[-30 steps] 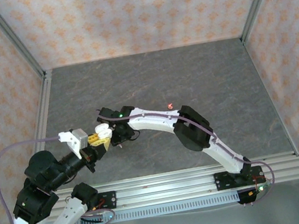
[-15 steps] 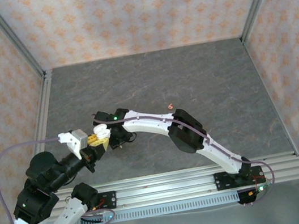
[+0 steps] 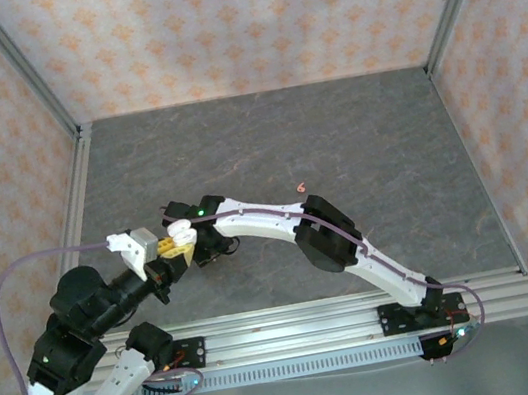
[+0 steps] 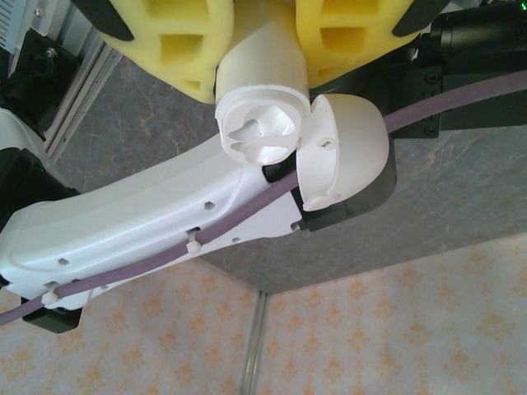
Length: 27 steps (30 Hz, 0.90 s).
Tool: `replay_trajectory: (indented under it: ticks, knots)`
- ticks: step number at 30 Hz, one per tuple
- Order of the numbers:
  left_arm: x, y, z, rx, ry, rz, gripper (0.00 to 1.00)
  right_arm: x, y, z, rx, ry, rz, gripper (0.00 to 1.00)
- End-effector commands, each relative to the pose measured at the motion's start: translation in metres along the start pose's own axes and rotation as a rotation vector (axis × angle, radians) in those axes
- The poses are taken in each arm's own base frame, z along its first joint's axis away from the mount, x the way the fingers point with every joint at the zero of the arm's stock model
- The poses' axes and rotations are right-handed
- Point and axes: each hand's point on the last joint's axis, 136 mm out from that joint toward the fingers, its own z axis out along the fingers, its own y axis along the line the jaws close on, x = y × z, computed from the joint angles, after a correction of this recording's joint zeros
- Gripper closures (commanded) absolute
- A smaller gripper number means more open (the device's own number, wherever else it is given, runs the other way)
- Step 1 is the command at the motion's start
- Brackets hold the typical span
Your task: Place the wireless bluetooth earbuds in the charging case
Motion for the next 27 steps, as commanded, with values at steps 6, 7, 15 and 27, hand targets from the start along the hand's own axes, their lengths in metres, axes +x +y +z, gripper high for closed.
replay_trajectory:
  ticks: [6, 7, 15, 27]
  knots:
    - [-0.002, -0.005, 0.002, 0.033, -0.031, 0.015, 1.00, 0.000, -0.015, 0.006, 0.089, 0.004, -0.011, 0.72]
    - [-0.003, -0.006, 0.004, 0.043, -0.033, 0.016, 1.00, 0.000, -0.017, 0.004, 0.096, 0.005, -0.011, 0.73]
    - [-0.018, -0.022, 0.014, 0.155, -0.120, 0.029, 1.00, 0.010, -0.056, -0.016, 0.173, -0.006, 0.030, 0.78]
    - [-0.020, -0.018, 0.061, 0.198, -0.066, 0.001, 1.00, 0.076, -0.162, -0.052, 0.281, 0.011, 0.205, 0.80]
